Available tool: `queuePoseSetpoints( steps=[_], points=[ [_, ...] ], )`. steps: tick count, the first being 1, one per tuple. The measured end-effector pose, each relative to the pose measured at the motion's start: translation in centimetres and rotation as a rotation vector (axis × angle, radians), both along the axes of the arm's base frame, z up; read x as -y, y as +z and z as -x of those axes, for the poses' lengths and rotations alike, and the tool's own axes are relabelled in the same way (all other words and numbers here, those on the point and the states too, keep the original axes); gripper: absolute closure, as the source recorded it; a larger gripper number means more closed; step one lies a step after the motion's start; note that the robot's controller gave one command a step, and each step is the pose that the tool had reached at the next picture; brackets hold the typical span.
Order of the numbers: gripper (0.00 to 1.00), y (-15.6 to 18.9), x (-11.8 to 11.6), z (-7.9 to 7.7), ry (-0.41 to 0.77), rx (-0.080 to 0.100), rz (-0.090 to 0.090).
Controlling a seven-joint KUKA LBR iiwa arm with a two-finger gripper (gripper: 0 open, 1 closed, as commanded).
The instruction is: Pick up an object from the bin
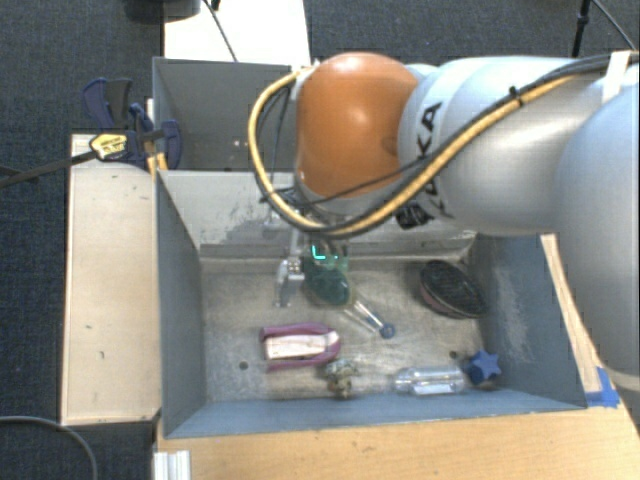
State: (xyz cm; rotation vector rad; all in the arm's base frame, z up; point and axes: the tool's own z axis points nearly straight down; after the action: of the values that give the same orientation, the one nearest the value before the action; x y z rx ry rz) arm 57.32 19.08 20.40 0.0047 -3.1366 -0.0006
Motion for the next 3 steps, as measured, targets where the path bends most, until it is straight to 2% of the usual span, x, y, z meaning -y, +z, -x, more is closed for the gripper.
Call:
queuePoseSetpoints(
  steps=[1,2,3],
  points=[
    [0.00,-11.4,4.4,1.9,0.247,0.013,-0.007],
    [0.00,-13.0,3.7,7.9,0.223,0.017,-0.003],
    [1.00,-13.0,3.7,7.7,0.217,0.019,-0.005]
  ],
)
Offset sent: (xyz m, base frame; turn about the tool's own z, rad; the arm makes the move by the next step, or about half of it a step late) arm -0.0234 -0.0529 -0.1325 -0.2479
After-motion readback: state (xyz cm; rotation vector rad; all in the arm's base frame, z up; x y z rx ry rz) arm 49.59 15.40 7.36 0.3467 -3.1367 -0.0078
